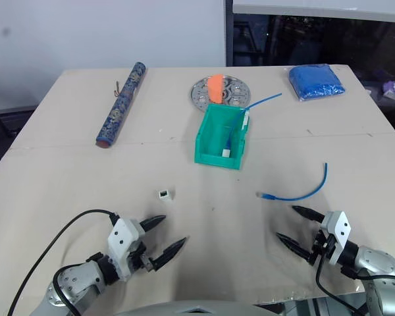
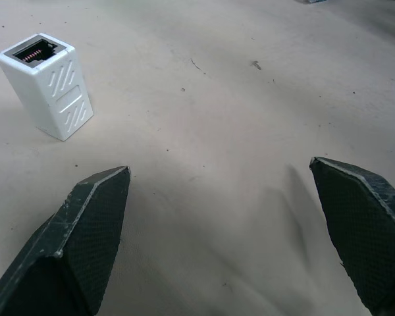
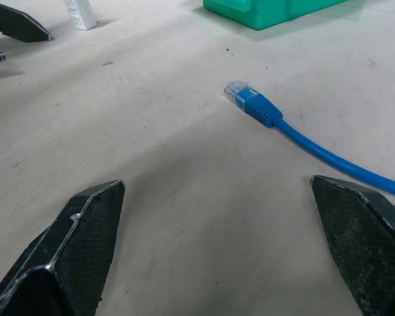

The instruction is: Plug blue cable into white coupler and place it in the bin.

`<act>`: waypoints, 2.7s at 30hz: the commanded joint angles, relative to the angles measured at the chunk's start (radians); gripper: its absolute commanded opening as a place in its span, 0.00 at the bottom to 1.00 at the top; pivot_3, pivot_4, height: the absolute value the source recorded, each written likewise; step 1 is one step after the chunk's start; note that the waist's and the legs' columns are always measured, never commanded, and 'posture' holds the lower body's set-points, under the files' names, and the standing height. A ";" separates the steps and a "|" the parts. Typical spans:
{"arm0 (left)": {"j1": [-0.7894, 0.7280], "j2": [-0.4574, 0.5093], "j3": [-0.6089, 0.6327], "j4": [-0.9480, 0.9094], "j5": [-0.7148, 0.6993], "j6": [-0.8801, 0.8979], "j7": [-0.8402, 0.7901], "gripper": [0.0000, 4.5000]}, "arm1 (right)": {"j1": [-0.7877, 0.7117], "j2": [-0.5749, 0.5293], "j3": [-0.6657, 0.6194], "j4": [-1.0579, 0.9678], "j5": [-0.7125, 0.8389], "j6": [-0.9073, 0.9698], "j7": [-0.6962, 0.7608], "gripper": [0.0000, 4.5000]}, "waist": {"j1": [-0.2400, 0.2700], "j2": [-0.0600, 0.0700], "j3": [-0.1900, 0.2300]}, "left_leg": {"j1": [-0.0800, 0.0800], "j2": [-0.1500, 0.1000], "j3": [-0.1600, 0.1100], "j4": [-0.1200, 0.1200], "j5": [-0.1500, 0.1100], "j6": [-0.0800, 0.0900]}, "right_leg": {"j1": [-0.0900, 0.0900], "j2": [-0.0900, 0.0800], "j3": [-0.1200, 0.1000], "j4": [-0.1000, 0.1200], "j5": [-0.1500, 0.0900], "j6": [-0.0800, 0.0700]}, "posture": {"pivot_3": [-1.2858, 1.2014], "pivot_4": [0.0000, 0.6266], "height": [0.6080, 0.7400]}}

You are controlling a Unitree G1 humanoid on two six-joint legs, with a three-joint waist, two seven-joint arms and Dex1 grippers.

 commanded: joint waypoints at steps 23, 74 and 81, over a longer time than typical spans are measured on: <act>0.021 0.023 0.014 -0.052 0.003 0.072 0.007 1.00 | -0.016 -0.021 -0.029 0.004 0.019 -0.013 0.029 1.00 | 0.000 -0.002 0.001 | 0.000 0.000 0.000 0.000 0.000 0.000 | 0.000 0.000 0.000 0.000 0.000 0.000 | 0.52 0.24 1.00; -0.995 0.183 -0.379 0.228 -0.011 0.344 -0.464 1.00 | -0.445 -0.058 0.206 -0.103 -0.111 0.322 -0.008 0.99 | 0.033 -0.002 0.009 | -0.020 -0.001 -0.009 -0.007 0.004 -0.007 | -0.014 -0.003 -0.019 -0.007 0.005 -0.001 | 0.52 0.24 1.00; -1.076 0.137 -0.435 0.393 0.067 0.277 -0.510 1.00 | -0.180 -0.065 0.011 -0.244 0.038 0.307 -0.032 0.99 | 0.027 -0.002 0.008 | -0.018 -0.001 -0.012 -0.001 0.002 -0.003 | -0.012 -0.002 -0.020 0.001 0.005 -0.001 | 0.52 0.24 1.00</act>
